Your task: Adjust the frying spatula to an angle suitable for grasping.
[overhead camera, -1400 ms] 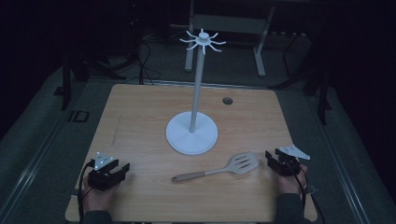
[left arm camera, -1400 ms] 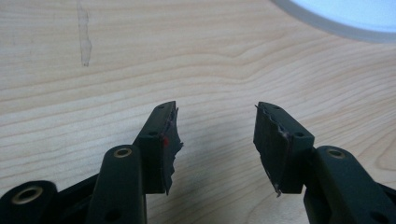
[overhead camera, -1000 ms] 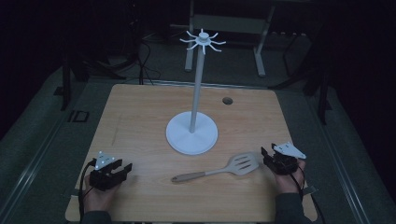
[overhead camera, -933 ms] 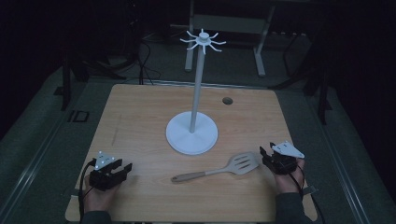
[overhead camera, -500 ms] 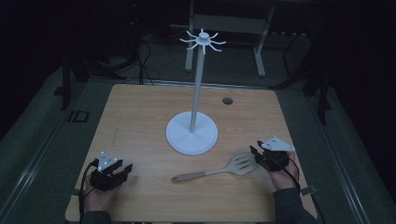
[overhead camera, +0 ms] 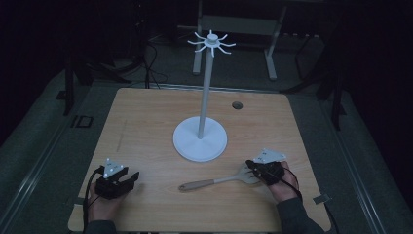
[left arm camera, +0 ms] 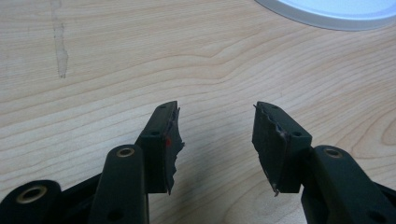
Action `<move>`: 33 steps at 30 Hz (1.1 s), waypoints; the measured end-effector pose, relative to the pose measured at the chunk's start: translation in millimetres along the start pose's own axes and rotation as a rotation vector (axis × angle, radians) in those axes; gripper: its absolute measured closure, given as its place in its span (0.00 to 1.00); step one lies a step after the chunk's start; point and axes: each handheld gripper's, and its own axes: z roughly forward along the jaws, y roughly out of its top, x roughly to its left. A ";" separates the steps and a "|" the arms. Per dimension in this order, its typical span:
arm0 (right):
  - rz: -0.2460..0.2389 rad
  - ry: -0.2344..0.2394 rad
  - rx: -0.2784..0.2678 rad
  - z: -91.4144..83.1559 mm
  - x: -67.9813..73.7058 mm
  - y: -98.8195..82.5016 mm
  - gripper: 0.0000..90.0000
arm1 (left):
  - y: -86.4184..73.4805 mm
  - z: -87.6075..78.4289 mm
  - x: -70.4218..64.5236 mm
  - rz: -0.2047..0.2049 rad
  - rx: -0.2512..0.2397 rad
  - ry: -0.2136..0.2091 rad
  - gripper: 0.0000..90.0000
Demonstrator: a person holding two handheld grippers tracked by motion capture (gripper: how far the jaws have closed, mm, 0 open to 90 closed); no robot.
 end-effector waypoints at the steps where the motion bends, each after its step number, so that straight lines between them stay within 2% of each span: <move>1: -0.006 0.000 0.015 2.5 0.8 0.8 1.00 | 0.0 0.0 0.0 0.000 0.000 0.000 0.57; 5: -0.009 -0.008 0.051 7.4 1.4 -1.2 1.00 | -0.2 -1.6 0.7 0.000 -0.008 0.003 0.57; 8: -0.004 -0.009 0.060 5.2 1.5 -6.4 1.00 | -0.2 -1.3 1.0 0.004 -0.002 0.002 0.57; 15: 0.009 -0.011 0.074 0.9 -1.4 -18.3 1.00 | -0.6 -1.0 2.4 -0.015 0.001 0.008 0.57; 21: 0.009 -0.016 0.085 0.6 0.3 -22.2 1.00 | -0.9 -0.8 3.2 -0.021 0.001 0.010 0.57; 27: 0.011 -0.006 0.096 -3.2 4.4 -28.3 1.00 | -1.0 -1.0 3.3 -0.023 -0.003 0.013 0.57; 33: 0.033 0.017 0.104 -8.3 11.0 -38.2 1.00 | -1.2 -0.9 3.9 -0.029 -0.001 0.014 0.57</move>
